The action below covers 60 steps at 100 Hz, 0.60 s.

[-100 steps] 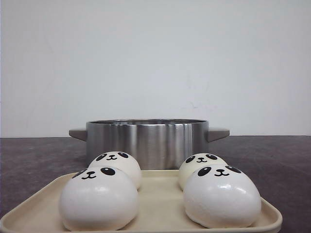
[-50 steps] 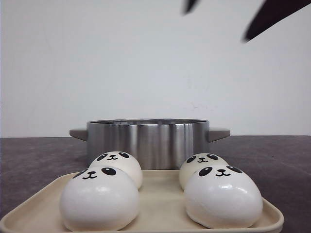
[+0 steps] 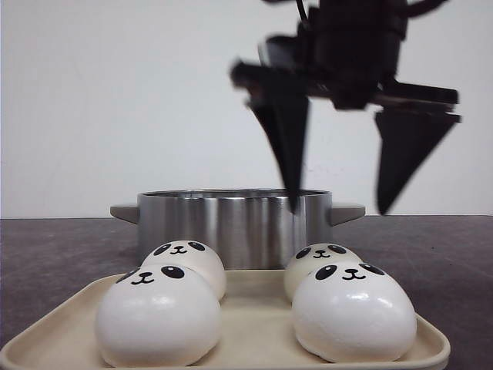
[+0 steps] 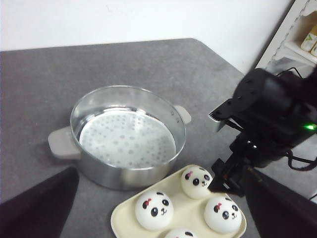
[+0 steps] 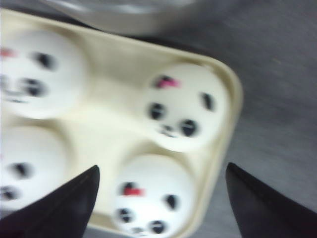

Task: Steam buns
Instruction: 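Lower the right gripper onto the farther bun nearest it and grasp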

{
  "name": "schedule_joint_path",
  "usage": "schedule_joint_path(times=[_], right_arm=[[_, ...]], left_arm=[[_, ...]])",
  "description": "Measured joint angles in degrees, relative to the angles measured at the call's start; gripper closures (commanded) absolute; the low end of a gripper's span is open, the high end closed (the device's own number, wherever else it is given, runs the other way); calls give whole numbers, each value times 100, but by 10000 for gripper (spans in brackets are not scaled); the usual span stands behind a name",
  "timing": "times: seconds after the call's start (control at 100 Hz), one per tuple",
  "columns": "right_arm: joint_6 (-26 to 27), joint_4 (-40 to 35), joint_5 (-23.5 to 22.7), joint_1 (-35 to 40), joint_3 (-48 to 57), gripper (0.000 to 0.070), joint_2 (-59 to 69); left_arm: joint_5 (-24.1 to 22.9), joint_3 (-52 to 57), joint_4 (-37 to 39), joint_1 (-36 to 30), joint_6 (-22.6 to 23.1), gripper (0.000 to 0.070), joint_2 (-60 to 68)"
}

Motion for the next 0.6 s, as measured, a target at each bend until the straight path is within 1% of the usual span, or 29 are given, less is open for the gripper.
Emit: schedule_joint_path(times=[0.06,0.13,0.2,0.26,0.45,0.6], right_arm=[[0,20,177,-26,0,216,15],[0,219,234,-33,0,217,13],[-2,439,203,-83,0,217,13],[-2,551,85,-114,2,216,15],[-2,664,79,-229,4,216,210],[-20,706,-72,-319,4,217,494]], left_arm=[[-2,0,-44,-22,0,75,0],[-2,0,-50,-35,0,75,0],[-2,0,-50,-35,0,75,0],[-2,0,-50,-35,0,75,0],[-2,0,-52,-35,0,75,0],[-2,0,-55,-35,0,75,0]])
